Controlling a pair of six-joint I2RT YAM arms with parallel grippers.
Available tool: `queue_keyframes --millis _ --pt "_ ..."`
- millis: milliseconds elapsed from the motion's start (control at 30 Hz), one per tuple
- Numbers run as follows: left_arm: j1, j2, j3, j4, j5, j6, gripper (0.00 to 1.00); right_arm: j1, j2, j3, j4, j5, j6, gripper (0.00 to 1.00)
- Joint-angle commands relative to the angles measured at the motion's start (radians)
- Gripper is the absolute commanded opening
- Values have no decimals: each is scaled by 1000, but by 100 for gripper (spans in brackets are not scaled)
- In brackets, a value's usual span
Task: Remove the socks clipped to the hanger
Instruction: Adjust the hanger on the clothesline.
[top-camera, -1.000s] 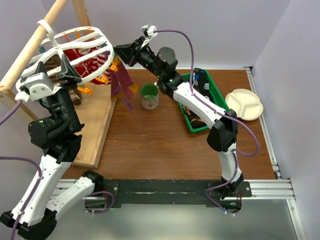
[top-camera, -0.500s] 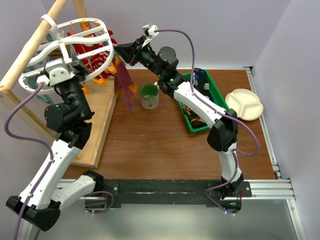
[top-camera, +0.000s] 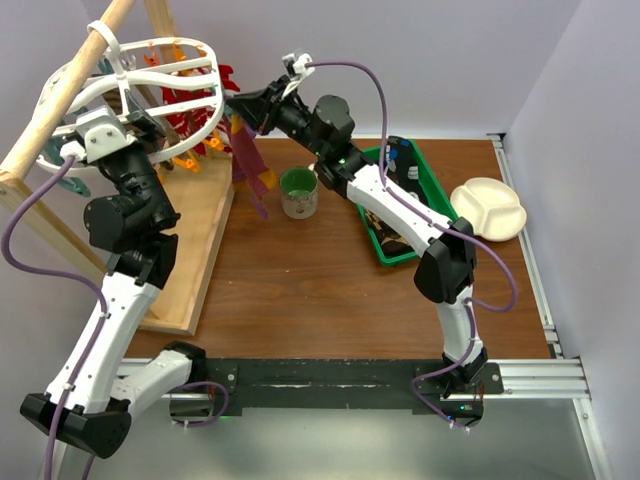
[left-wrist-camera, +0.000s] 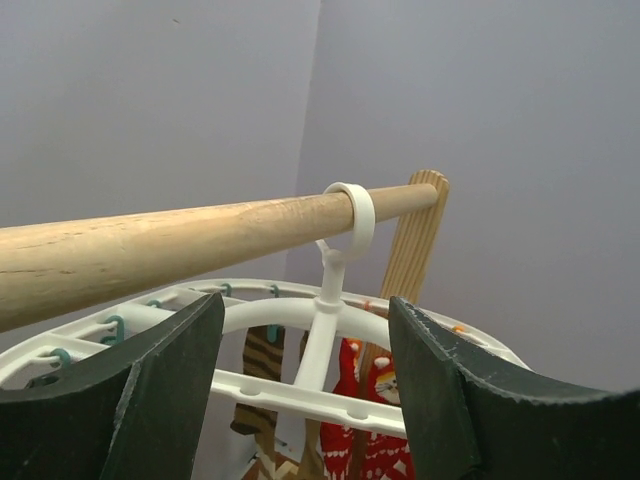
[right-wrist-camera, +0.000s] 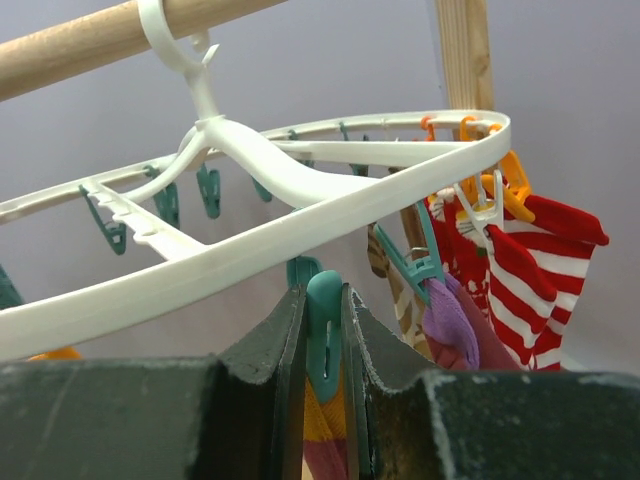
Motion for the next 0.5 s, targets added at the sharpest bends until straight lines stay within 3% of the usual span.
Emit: queue_keyframes --millis 0,467 --pt "21 14 5 -105 36 -83 72 26 -73 0 46 -72 -10 8" --pt "19 -97 147 -448 358 -197 74 52 -101 -24 57 -69 -18 8"
